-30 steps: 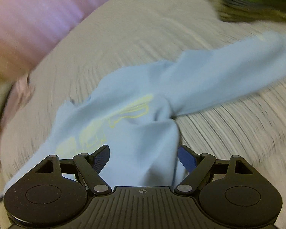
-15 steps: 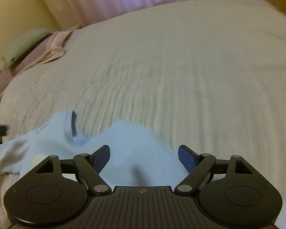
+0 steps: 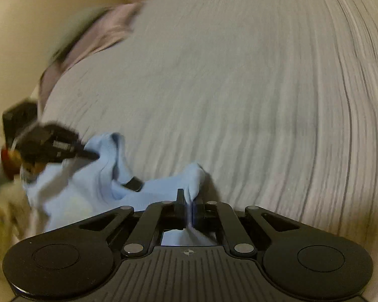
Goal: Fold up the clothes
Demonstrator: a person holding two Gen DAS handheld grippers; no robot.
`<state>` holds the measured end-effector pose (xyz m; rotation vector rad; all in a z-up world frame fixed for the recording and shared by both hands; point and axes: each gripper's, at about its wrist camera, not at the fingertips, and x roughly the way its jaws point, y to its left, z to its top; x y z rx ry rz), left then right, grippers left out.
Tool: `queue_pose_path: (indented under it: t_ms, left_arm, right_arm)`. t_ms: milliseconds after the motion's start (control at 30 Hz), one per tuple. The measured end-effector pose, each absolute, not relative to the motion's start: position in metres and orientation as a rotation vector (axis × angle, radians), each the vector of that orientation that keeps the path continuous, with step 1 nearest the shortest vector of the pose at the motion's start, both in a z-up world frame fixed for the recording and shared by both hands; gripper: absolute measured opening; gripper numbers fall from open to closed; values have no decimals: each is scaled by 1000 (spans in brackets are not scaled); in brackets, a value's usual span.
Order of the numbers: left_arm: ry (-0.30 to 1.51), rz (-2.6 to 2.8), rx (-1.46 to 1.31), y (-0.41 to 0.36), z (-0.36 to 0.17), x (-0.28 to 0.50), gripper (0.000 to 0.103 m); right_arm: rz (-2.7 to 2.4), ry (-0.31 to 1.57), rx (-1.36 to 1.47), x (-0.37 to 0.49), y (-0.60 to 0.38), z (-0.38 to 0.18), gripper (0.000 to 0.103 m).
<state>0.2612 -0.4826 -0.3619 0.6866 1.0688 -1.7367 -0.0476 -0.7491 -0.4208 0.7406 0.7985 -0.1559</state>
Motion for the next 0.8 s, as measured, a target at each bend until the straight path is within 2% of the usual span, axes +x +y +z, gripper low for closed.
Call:
queue_pose_path:
  t_ms: [167, 267, 400, 433, 467, 500, 533, 633, 800]
  left_arm:
    - [837, -1756, 700, -468, -340, 249, 3]
    - [773, -1663, 721, -481, -346, 245, 3]
    - [689, -1538, 746, -498, -353, 239, 6]
    - [668, -1507, 751, -502, -355, 238, 8]
    - [647, -1476, 757, -506, -357, 236, 11]
    - [626, -1444, 762, -510, -359, 235, 19]
    - [605, -1413, 767, -514, -361, 233, 25]
    - [548, -1322, 776, -524, -365, 230, 33]
    - [584, -1250, 665, -459, -326, 246, 33]
  right_arm:
    - [-311, 577, 591, -64, -760, -366, 2]
    - [-403, 584, 485, -44, -763, -363, 2]
    - [-584, 687, 425, -6, -759, -401, 5]
    - [-616, 745, 434, 1, -758, -413, 12]
    - [-655, 794, 432, 6, -755, -423, 38]
    - [-711, 812, 401, 7, -751, -427, 73]
    - [-762, 791, 364, 2, -745, -425, 83]
    - [-810, 649, 436, -44, -732, -399, 84]
    - [-797, 453, 761, -190, -679, -357, 84]
